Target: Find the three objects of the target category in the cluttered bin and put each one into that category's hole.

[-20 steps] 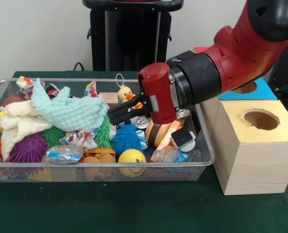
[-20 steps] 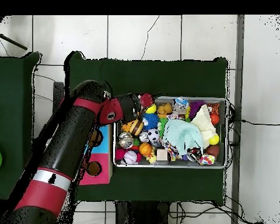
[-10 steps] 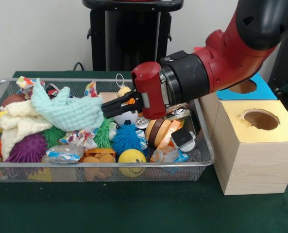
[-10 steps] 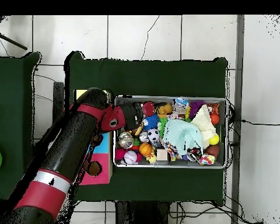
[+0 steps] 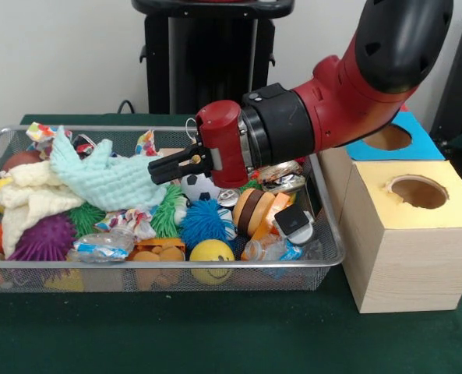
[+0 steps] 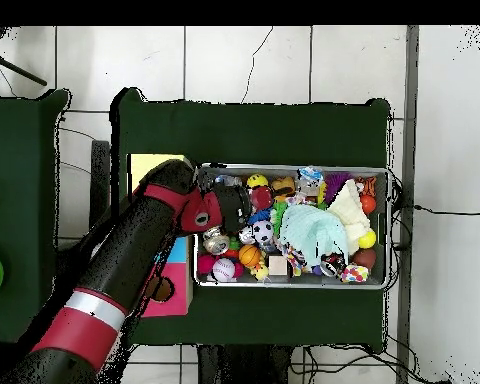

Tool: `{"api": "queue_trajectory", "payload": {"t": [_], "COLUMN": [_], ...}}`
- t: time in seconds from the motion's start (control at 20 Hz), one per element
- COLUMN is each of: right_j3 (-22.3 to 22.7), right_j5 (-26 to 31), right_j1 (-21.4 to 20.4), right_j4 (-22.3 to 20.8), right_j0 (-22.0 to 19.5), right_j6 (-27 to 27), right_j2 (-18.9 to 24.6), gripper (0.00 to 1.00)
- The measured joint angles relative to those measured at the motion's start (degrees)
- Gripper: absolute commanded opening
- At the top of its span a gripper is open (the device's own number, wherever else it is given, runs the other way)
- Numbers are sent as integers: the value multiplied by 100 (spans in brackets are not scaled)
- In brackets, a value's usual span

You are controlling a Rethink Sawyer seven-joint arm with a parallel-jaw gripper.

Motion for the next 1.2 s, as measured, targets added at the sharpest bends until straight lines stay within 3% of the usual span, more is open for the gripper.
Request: {"api": "queue_trajectory", "payload": {"t": [0.8,1.2], "right_j3": [105,526], "right_j5": [0,0], "right_j1": [4,5], "right_j4": [-15,-56], "right_j0": [98,337], "right_j6": [0,0], "right_j2": [2,3], "gripper": [0,0]}}
